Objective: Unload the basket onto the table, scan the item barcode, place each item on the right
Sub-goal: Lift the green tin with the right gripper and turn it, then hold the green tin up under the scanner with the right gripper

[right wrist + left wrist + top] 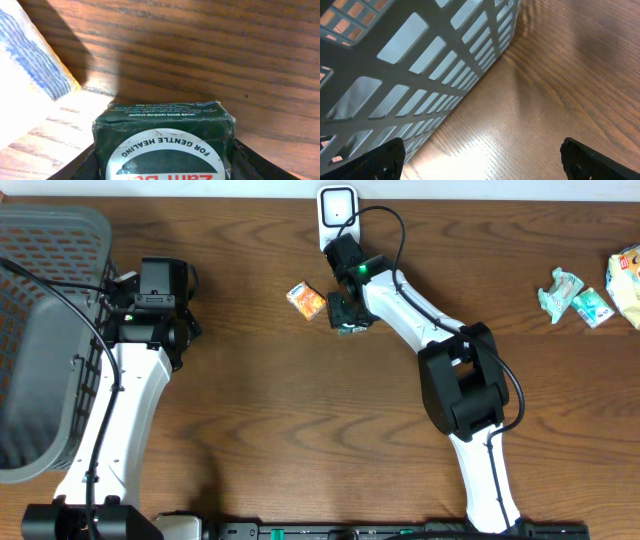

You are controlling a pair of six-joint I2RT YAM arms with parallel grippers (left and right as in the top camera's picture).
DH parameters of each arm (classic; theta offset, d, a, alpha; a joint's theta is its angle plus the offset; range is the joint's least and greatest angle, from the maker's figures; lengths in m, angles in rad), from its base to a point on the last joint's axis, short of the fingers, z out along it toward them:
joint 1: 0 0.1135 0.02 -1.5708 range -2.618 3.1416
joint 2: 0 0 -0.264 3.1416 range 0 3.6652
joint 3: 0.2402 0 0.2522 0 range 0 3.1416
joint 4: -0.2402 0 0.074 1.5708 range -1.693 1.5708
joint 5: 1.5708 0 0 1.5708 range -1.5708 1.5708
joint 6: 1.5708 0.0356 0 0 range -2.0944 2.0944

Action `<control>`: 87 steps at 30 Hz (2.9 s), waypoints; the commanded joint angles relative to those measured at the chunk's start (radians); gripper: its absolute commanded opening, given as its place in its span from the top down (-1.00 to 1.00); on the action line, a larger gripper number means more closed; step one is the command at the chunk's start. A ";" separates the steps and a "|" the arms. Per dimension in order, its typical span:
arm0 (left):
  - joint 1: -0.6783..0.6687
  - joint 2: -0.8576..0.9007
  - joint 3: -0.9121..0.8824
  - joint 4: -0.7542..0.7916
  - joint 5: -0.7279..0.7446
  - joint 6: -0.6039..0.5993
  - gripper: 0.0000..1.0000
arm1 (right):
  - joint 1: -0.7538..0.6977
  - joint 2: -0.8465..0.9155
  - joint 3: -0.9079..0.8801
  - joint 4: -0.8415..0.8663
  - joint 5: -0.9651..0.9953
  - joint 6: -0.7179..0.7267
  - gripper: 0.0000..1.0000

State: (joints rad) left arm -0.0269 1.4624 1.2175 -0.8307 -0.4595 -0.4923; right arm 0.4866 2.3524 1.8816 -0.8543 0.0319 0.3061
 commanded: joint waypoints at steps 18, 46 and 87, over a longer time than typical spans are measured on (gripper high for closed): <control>0.004 0.004 -0.003 -0.002 -0.024 0.013 -0.96 | -0.143 -0.144 -0.010 -0.008 -0.938 0.139 -0.21; 0.004 0.004 -0.003 -0.002 -0.024 0.013 -0.95 | -0.290 -0.144 -0.010 0.130 -1.444 0.936 0.04; 0.004 0.004 -0.003 -0.003 -0.024 0.013 -0.96 | -0.073 0.032 -0.010 1.233 0.283 0.096 0.00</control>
State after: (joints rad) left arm -0.0269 1.4624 1.2175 -0.8299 -0.4595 -0.4923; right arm 0.4126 2.3169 1.8698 0.3504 0.2733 0.5072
